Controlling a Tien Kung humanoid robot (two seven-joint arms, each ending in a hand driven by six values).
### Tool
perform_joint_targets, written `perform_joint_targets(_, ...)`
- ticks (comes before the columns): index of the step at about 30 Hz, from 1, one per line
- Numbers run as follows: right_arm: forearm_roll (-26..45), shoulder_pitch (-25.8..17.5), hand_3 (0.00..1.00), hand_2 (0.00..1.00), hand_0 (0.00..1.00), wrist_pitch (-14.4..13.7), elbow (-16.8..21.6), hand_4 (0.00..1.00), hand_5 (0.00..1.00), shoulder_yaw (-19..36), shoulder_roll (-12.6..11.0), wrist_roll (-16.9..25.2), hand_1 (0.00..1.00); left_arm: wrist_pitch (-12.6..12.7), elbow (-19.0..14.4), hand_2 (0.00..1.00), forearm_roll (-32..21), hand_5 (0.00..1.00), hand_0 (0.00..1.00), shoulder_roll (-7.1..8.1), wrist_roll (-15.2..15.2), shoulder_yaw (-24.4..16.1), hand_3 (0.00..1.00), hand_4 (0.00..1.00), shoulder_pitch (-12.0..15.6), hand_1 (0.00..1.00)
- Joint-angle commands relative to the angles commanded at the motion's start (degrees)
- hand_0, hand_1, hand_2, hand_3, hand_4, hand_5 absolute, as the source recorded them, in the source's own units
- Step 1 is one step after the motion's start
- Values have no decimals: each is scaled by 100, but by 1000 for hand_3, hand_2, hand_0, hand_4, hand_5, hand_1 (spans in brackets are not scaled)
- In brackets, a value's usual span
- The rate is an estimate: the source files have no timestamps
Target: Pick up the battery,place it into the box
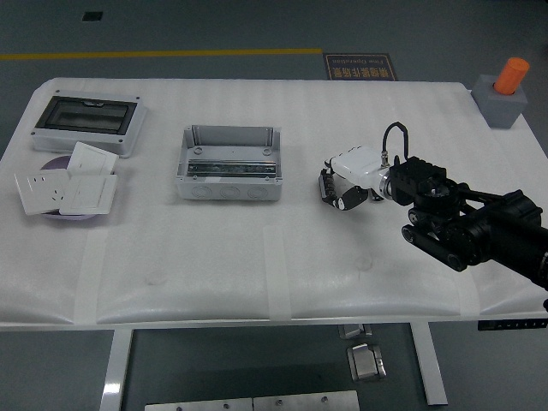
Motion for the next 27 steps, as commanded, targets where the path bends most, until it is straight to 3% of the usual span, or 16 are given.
perform_joint_targets(6,-3,-37,776,728,843,-50,-18,695,305,8,8,29,739,21,-5,462,-14,416,601,5,-33,24,611,566,-8,624)
perform_joint_targets(7,24,-39,719,717,842,-78,-9,523,224,-5,3,31,733,27,-7,460,-21,439,601,5,-41,36,611,571,-11,624)
perform_joint_targets(10,150,-26,719,717,842,-202,59,523,224,-81,-30,21,733,53,-13,460,-48,439,601,-1,-70,79,611,571,-16,624)
perform_joint_targets(16,650,42,715,704,835,-793,503,480,221,-463,-268,-100,732,94,-15,461,-81,443,600,-26,-115,112,613,571,-21,625)
perform_joint_targets(22,333,19,706,696,827,-1198,1220,518,245,169,-563,-264,724,90,7,461,10,456,601,-30,-87,3,614,569,9,624)
perform_joint_targets(27,143,-35,704,689,826,-1295,1737,505,248,829,-457,-330,721,89,17,470,52,464,601,-34,-73,-49,617,569,17,623)
